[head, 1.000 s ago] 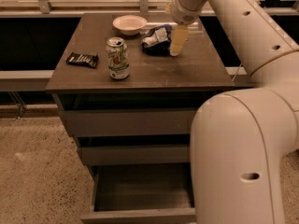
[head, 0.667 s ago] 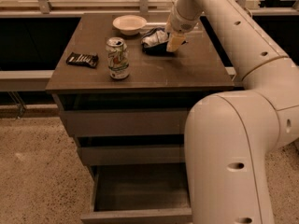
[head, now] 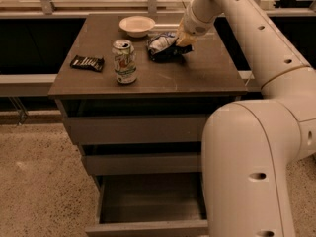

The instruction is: Place blue chip bag into bottom drawer

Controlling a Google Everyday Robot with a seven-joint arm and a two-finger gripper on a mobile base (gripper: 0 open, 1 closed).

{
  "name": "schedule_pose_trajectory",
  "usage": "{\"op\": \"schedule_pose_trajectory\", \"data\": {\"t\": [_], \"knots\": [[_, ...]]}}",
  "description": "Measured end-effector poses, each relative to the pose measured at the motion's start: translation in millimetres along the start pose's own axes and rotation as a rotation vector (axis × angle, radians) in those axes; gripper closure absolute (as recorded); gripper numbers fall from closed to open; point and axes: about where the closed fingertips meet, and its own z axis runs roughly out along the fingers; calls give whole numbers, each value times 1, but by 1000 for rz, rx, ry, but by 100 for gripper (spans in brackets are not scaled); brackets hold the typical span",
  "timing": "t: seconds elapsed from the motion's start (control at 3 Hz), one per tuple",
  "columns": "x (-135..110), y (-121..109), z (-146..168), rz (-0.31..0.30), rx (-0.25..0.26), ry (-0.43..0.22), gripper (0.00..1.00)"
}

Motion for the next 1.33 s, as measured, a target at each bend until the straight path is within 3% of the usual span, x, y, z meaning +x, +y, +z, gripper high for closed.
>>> {"op": "schedule_pose_trajectory", "data": {"t": [0.33,0.67,1.0,1.33], "knots": [[1,13,-49,25,-6,-112,100],[20,41,-125,70,-3,-173,100],[45,106,-219,193,24,-234,100],[22,139,-256,230,99,-340,100]]}}
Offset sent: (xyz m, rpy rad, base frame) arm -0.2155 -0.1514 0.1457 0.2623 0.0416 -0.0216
